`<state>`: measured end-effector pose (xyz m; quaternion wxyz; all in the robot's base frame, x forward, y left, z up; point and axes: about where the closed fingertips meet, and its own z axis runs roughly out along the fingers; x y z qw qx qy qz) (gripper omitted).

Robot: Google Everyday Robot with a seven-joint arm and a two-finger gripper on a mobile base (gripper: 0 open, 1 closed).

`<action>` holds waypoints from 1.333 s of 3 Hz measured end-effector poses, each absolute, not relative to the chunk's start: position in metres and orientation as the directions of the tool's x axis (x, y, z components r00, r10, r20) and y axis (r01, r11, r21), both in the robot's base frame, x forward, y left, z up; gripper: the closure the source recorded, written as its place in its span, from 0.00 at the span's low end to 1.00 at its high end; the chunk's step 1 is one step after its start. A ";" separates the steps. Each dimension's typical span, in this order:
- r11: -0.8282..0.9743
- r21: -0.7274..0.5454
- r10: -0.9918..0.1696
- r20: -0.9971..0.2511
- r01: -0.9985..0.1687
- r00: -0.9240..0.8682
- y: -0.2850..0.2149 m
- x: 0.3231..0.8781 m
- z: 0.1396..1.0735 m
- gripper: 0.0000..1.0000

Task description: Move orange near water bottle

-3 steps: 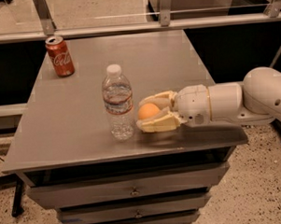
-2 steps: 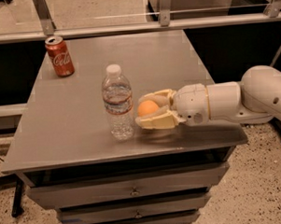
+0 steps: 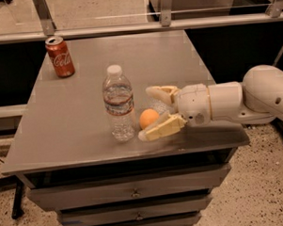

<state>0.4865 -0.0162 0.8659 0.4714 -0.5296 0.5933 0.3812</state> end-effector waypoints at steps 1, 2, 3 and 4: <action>0.149 -0.048 -0.270 -0.963 -0.988 0.006 -0.016 0.486 0.866 0.00; 0.160 -0.051 -0.278 -0.961 -0.986 0.004 -0.019 0.486 0.866 0.00; 0.240 -0.070 -0.296 -0.955 -0.968 -0.004 -0.049 0.490 0.867 0.00; 0.356 -0.110 -0.336 -0.942 -0.928 -0.017 -0.108 0.497 0.871 0.00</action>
Offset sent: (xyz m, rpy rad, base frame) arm 0.0000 -0.0138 -0.0011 -0.0241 -0.0047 -0.0426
